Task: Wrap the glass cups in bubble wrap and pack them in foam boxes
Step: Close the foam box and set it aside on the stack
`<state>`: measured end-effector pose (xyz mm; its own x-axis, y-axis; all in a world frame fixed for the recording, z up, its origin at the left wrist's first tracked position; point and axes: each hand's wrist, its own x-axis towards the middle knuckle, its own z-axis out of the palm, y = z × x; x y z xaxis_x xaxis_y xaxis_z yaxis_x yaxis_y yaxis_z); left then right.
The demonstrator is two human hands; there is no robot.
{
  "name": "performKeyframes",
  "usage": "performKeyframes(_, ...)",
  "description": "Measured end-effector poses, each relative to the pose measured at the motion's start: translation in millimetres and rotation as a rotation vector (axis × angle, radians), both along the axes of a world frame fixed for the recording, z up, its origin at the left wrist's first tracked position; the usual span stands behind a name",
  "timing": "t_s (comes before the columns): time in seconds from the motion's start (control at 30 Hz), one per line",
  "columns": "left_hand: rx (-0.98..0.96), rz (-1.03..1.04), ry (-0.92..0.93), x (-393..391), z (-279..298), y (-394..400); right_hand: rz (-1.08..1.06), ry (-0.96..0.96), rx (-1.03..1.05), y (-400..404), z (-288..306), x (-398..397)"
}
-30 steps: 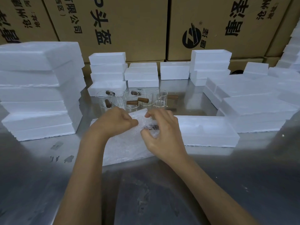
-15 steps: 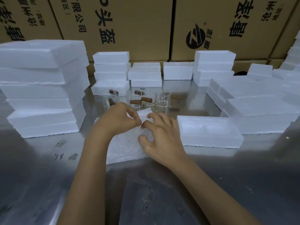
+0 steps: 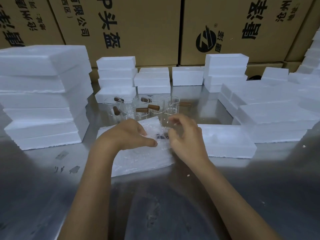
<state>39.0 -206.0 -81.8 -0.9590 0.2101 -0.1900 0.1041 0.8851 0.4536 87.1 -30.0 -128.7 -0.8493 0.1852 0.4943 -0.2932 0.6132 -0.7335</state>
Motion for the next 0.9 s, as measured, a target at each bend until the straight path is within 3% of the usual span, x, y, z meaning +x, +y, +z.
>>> performKeyframes(0.13,0.201,0.077,0.195,4.3,7.4,1.4,-0.316,0.070,-0.009,24.5,8.4,-2.5)
performKeyframes(0.23,0.419,0.145,0.328,7.6,13.3,8.9,-0.541,-0.041,0.103,53.8,11.1,-3.1)
performKeyframes(0.4,0.655,0.082,0.471,17.5,3.1,56.7,-0.502,-0.357,0.040,78.5,9.4,-7.1)
performKeyframes(0.67,0.572,-0.095,0.402,23.7,-40.7,109.0,-0.293,-0.311,-0.796,83.3,32.1,-6.6)
performKeyframes(0.9,0.436,-0.093,0.462,26.4,-55.7,117.8,-0.328,-0.279,-0.733,93.4,30.8,-6.0)
